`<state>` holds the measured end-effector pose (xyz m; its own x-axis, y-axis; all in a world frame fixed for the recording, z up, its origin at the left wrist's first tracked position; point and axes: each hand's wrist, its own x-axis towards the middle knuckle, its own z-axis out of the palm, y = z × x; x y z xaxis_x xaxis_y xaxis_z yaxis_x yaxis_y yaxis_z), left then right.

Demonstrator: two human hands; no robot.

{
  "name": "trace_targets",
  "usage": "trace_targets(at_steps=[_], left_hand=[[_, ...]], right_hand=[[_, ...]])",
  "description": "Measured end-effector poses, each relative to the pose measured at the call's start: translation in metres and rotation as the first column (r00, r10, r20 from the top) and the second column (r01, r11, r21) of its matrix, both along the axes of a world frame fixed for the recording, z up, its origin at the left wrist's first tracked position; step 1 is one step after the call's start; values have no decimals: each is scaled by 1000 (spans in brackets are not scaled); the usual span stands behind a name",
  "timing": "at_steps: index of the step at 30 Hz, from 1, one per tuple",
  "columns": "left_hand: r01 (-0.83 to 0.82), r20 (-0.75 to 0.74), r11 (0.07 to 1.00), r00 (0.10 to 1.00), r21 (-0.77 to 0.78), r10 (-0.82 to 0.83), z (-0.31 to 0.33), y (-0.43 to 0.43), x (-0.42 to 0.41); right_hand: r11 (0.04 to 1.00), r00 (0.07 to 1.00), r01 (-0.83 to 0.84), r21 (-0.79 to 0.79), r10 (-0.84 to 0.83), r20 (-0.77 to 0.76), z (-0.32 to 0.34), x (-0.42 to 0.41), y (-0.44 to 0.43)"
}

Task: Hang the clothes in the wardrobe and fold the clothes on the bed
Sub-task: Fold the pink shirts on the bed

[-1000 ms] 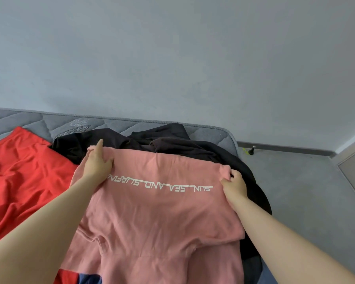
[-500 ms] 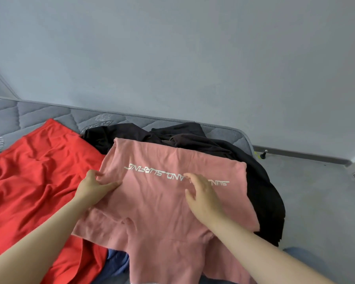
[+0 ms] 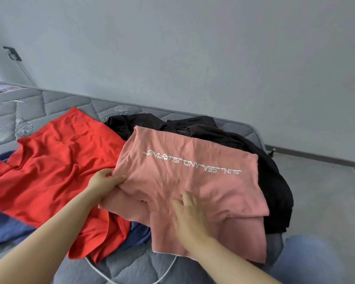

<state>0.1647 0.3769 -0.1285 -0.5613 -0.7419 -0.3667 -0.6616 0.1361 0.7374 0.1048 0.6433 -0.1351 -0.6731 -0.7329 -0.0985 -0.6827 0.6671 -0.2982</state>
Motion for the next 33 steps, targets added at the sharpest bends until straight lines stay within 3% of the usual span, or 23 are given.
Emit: trace_targets(at_steps=[2,5,7,10,11,12,13,15,17,20,22,26,29,31,33], left_hand=[[-63,-60,995,996,71,68,7,2,2],[-143,-140,986,978,86,154,19,9,5],[-148,-208,957,957,250,202,34,16,4],[-47,-288,913,941,404,176,57,31,-3],[7,-329,933,937,361,120,65,39,-6],[73,-350,972,937,223,9,73,46,-9],[162,-308,987,938,-14,-158,82,52,-12],[354,-24,804,910,-477,-414,102,65,-18],[416,58,713,882,-565,-468,123,81,-28],[395,-203,858,858,-328,-472,147,120,-46],[444,-310,871,815,-209,-490,150,151,-60],[598,-264,771,724,-220,-637,137,222,-90],[713,-227,698,670,-67,-707,108,274,-99],[757,-198,645,651,105,-733,88,299,-100],[726,-197,672,687,148,-699,72,304,-101]], right_hand=[[991,994,113,-71,-112,19,-2,9,1],[985,971,165,-41,-155,184,-9,8,9],[979,946,193,-71,-166,280,-10,-1,10],[918,781,371,-142,-225,583,-3,-12,13],[882,694,443,-162,-223,684,0,-17,17],[847,625,502,-174,-216,750,3,-22,23],[818,580,548,-177,-218,785,6,-29,30],[764,509,621,-172,-227,830,14,-41,48],[716,438,679,-163,-217,873,26,-52,69],[624,352,761,-179,-165,921,43,-66,101],[573,323,796,-193,-134,937,52,-75,122],[431,314,871,-235,-123,941,63,-100,164],[298,297,923,-244,-147,944,60,-118,192],[269,265,940,-212,-180,947,53,-127,207],[314,233,937,-153,-239,943,43,-130,216]])
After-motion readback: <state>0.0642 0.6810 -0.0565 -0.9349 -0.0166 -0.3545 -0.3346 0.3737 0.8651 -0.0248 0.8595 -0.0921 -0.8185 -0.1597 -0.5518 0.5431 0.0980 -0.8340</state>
